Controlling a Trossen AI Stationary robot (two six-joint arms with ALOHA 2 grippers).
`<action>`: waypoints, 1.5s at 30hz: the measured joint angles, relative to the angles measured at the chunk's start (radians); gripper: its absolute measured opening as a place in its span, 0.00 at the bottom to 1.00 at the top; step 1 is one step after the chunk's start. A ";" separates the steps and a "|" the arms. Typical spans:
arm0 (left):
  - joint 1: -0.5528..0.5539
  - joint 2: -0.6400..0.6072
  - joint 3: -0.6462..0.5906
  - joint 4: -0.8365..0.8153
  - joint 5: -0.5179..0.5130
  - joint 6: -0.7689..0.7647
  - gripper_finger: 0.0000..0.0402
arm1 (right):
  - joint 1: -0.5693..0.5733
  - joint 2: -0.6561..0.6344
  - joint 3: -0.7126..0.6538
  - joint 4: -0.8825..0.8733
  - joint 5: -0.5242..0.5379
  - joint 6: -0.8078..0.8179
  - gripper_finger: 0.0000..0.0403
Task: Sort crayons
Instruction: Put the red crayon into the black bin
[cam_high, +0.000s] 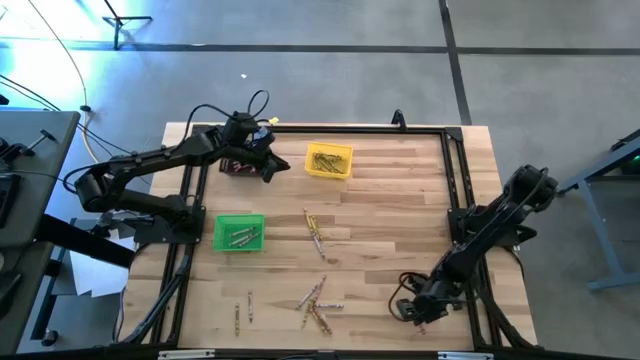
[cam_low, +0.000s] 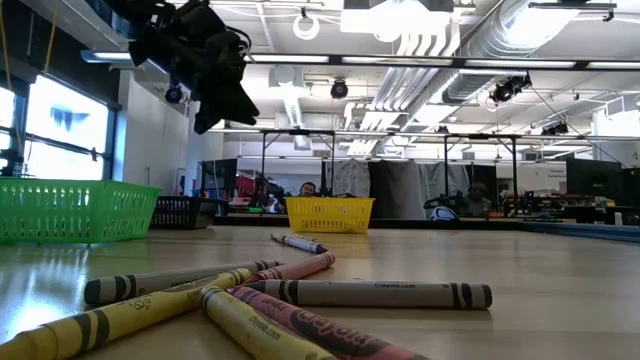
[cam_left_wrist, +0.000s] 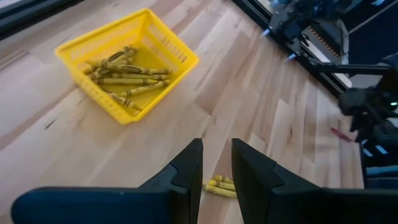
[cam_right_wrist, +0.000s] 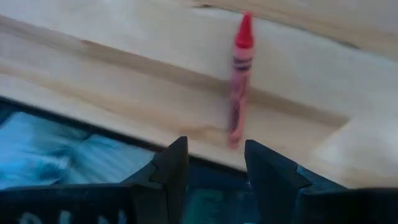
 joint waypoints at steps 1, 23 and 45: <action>-0.004 0.000 0.000 0.005 0.000 0.000 0.17 | 0.000 0.018 0.000 0.001 -0.004 -0.009 0.36; -0.014 0.000 0.000 0.129 0.000 -0.025 0.17 | -0.040 0.144 0.006 0.005 -0.058 -0.005 0.05; -0.013 0.000 0.000 0.128 0.000 0.009 0.17 | -0.200 0.062 -0.001 -0.020 0.089 -0.303 0.03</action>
